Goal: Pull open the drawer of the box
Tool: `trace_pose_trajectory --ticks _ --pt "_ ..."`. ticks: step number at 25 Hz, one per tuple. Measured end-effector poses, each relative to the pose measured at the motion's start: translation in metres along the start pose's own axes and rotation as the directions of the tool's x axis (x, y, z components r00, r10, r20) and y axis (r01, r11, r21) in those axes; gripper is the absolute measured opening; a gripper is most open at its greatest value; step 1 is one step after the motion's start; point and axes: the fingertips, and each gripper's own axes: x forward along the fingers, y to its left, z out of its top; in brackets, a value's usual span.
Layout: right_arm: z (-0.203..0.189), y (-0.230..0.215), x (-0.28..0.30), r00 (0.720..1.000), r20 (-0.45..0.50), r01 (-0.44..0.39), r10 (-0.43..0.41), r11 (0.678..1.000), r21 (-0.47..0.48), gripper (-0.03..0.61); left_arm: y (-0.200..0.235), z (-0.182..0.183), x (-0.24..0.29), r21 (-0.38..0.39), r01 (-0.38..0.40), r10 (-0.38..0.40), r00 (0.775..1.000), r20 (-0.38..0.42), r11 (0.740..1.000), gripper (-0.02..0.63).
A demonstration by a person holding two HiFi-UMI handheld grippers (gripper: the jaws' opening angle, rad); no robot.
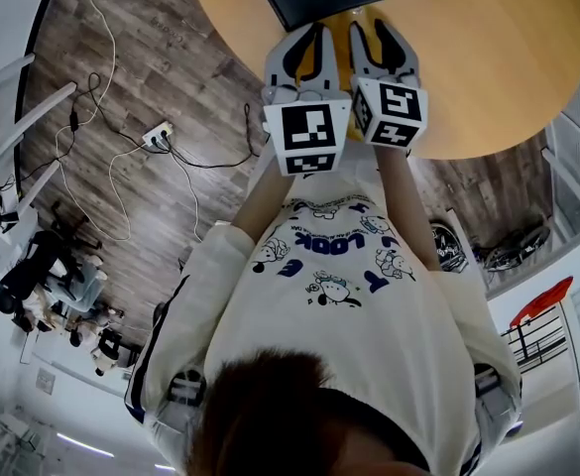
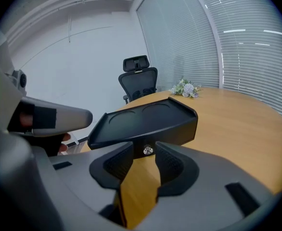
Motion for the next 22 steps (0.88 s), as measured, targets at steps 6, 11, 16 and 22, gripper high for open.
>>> trace_pose_trajectory --ticks 6,11,16,22 --pt "-0.009 -0.005 0.013 1.0 -0.026 -0.003 0.002 0.999 -0.046 0.141 0.003 -0.006 0.002 -0.01 -0.008 0.008 1.0 -0.015 1.0 0.02" --pt "-0.015 -0.006 0.027 0.999 -0.043 -0.022 0.019 0.998 -0.066 0.149 0.009 -0.011 0.005 -0.033 -0.017 0.017 1.0 -0.026 0.999 0.02" --pt "-0.018 -0.009 0.03 0.999 -0.052 -0.016 0.011 0.995 -0.097 0.153 0.012 -0.014 0.003 -0.037 -0.024 0.023 0.999 -0.031 0.999 0.02" --pt "-0.016 -0.011 0.035 0.999 -0.05 -0.019 0.013 0.992 -0.123 0.153 0.017 -0.018 0.0 -0.047 -0.037 0.036 0.999 -0.038 0.998 0.02"
